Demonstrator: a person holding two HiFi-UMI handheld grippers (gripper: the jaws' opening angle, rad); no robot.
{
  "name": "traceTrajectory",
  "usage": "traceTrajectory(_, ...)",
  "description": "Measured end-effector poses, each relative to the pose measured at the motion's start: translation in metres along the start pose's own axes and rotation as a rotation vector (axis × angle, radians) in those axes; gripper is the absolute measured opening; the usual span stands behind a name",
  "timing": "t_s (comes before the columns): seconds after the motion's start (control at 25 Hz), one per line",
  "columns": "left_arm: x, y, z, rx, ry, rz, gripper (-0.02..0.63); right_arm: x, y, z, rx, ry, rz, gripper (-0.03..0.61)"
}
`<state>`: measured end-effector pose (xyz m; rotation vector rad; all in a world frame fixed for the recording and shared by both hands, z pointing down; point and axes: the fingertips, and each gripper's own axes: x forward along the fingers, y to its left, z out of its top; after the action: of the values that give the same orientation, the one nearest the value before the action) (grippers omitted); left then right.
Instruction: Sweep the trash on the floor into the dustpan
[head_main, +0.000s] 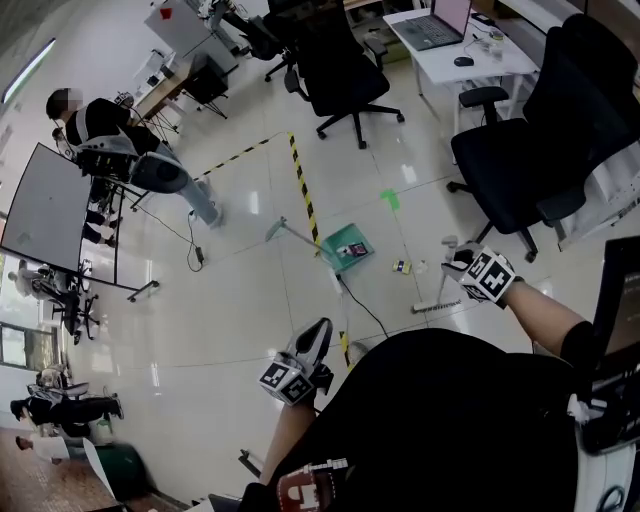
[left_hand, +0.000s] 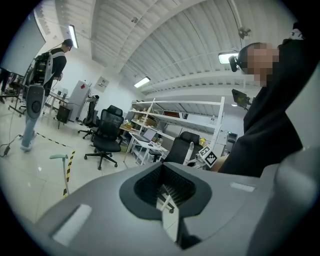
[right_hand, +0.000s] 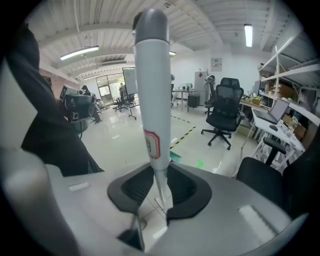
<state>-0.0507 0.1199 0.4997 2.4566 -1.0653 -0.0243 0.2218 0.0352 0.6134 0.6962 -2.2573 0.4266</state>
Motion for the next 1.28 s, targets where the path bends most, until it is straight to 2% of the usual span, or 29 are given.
traceTrajectory(0.16,-0.001,0.051,0.010,-0.028,-0.021,-0.048,-0.003,0.033,-0.003,0.031,0.022,0.022,-0.033,0.081)
traceTrajectory(0.32,-0.007,0.130,0.009,-0.024,0.017,-0.108,-0.003,0.079,-0.003,0.070,0.047,0.062,-0.083,0.081)
traceTrajectory(0.52,-0.014,0.217,0.030,-0.052,0.058,-0.204,-0.003,0.135,-0.010,0.114,0.072,0.161,-0.144,0.080)
traceTrajectory(0.68,-0.011,0.264,0.046,-0.066,0.074,-0.193,-0.003,0.176,-0.024,0.134,0.074,0.236,-0.125,0.080)
traceTrajectory(0.92,0.012,0.268,0.039,-0.102,0.088,-0.081,-0.003,0.223,-0.061,0.133,0.047,0.253,-0.019,0.080)
traceTrajectory(1.04,0.025,0.260,0.050,-0.156,0.044,-0.002,-0.003,0.241,-0.078,0.142,0.028,0.261,0.041,0.081)
traceTrajectory(1.12,0.029,0.253,0.058,-0.176,0.016,0.024,-0.003,0.253,-0.085,0.148,0.008,0.270,0.081,0.080)
traceTrajectory(1.28,0.037,0.253,0.057,-0.175,0.021,0.045,-0.003,0.274,-0.092,0.150,0.008,0.303,0.122,0.080)
